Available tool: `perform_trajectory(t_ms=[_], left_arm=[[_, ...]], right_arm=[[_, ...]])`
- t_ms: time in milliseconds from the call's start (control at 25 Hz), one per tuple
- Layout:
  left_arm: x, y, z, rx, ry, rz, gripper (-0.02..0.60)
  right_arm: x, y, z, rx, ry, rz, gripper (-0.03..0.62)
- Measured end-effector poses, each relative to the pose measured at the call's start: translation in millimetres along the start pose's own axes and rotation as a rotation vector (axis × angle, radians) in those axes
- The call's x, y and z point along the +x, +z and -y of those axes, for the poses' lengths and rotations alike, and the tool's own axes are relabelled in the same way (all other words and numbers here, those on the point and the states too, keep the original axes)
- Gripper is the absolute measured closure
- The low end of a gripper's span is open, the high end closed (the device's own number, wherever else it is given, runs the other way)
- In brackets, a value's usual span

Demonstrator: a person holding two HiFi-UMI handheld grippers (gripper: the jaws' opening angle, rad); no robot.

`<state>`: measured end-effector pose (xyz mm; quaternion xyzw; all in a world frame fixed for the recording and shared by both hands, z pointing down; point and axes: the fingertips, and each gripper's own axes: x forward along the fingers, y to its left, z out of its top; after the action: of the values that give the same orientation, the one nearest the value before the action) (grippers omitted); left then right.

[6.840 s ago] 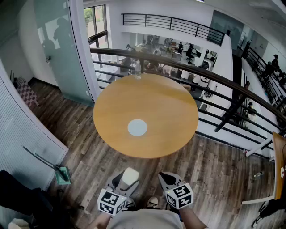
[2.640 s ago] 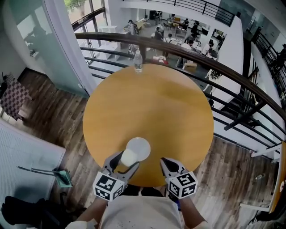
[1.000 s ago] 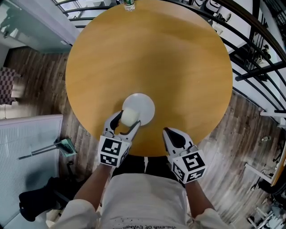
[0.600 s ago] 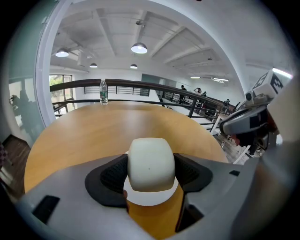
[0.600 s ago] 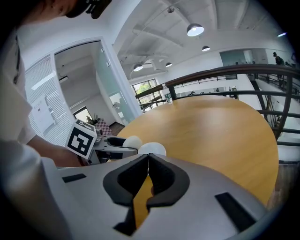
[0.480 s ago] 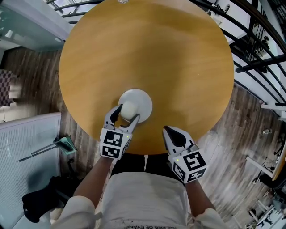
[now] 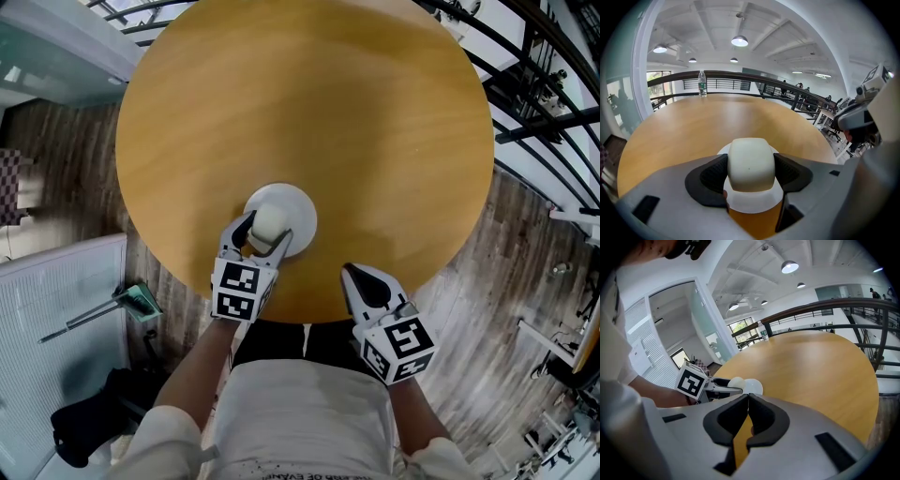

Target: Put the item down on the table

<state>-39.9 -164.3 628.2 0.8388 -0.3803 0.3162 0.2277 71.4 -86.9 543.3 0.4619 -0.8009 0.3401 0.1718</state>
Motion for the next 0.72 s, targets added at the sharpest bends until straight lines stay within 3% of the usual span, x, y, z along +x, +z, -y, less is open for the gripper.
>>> perform_trajectory(t_ms=[720], left_arm=[[24,-10,2,0.038,0.006,-0.069,0.261]], right_arm=[[5,-3,15,0.045,-0.010,-0.010,0.569]])
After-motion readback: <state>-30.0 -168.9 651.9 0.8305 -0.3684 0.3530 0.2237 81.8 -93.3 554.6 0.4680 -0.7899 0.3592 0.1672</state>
